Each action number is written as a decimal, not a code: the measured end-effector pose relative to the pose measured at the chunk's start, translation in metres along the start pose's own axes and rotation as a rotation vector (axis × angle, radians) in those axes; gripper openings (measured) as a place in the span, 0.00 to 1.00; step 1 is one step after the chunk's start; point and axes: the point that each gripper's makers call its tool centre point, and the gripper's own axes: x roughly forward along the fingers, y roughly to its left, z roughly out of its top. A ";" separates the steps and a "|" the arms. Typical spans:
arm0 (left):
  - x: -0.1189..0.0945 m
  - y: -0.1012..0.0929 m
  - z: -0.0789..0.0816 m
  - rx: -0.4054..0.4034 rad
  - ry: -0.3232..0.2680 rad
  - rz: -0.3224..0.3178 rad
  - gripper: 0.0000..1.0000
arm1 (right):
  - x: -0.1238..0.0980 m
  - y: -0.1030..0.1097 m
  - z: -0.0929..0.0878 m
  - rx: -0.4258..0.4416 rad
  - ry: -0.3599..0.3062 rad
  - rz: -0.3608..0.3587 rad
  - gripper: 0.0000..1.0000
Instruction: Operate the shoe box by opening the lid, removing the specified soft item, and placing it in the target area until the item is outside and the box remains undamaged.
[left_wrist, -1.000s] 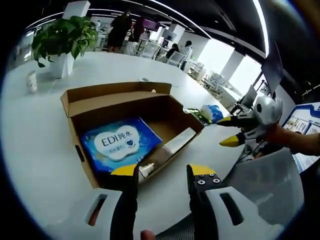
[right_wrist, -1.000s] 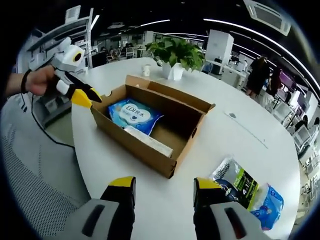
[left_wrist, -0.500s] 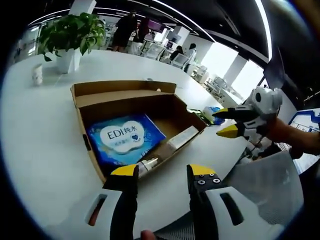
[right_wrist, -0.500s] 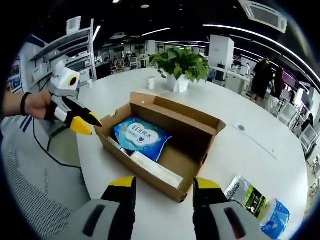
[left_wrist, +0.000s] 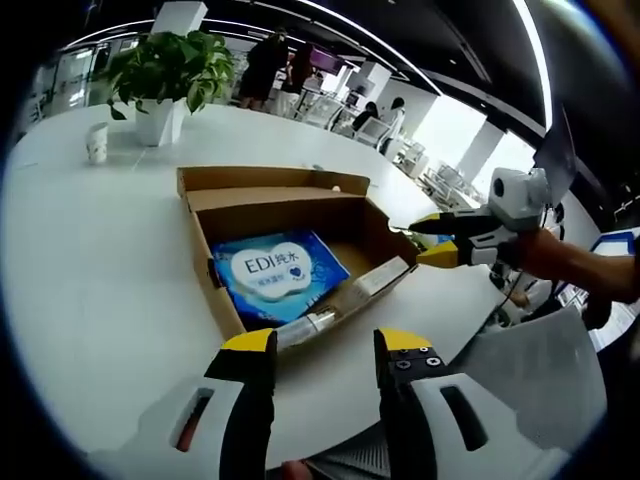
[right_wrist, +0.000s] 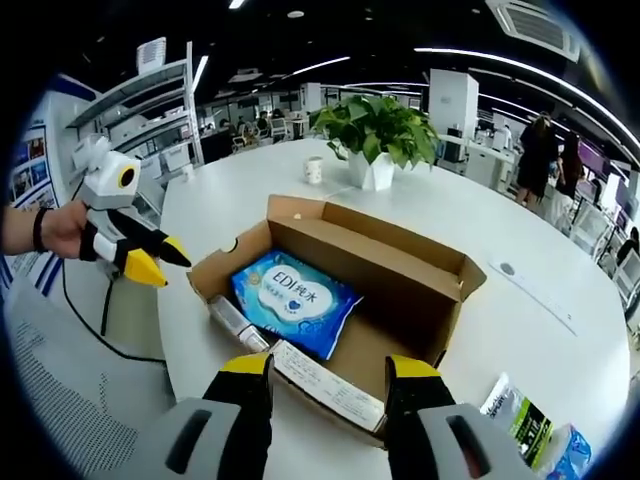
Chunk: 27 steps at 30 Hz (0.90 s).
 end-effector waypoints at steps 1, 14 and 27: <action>-0.002 0.002 0.001 -0.002 -0.005 0.003 0.40 | 0.004 0.000 0.002 0.002 0.001 0.002 0.42; -0.014 0.016 -0.002 -0.014 -0.014 0.031 0.40 | 0.050 -0.007 0.009 0.137 0.005 0.024 0.41; -0.030 0.037 -0.013 -0.056 -0.020 0.066 0.40 | 0.086 -0.011 -0.008 0.195 0.080 0.045 0.40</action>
